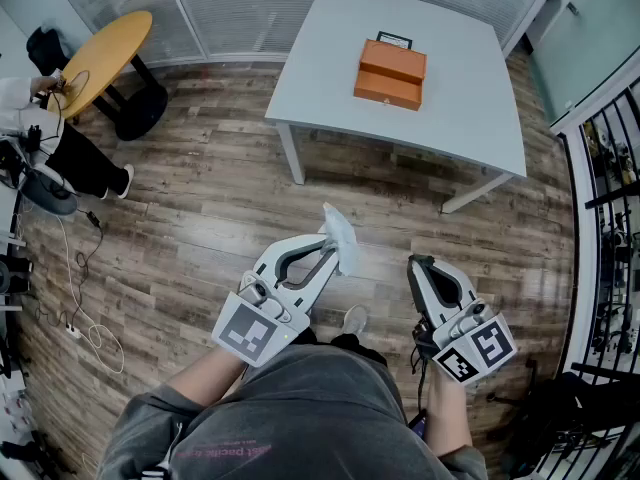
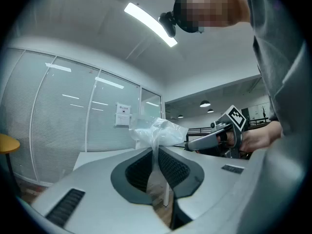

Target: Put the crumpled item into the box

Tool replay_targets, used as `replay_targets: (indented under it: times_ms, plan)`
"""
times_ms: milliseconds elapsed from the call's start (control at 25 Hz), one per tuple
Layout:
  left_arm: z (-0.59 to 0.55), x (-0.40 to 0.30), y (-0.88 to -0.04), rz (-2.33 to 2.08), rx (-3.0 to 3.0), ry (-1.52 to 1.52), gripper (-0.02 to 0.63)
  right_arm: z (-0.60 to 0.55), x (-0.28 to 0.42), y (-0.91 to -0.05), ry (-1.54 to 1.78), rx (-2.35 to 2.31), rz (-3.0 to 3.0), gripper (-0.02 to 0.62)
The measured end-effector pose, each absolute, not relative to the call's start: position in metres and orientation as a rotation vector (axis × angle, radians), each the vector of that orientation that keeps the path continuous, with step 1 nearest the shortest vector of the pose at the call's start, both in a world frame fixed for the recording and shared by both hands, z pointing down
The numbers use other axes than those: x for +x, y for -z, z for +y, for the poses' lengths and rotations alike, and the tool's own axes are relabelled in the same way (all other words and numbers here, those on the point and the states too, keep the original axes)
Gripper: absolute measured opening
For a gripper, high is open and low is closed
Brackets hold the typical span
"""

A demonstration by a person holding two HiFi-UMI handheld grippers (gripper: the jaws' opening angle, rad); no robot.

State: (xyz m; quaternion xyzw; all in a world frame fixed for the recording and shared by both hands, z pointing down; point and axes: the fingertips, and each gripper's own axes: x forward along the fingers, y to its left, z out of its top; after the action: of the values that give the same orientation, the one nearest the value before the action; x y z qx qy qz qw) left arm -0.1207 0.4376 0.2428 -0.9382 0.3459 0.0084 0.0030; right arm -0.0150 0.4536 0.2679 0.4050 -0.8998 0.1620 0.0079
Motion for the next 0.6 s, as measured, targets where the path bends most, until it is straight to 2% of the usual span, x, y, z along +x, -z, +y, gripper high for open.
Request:
replay_targets:
  times_ms: [600]
  plan:
    - [0.451, -0.091, -0.245, 1.088, -2.921, -0.017, 0.048, 0.463, 0.011, -0.276, -0.493, 1.286, -2.796, 0.002]
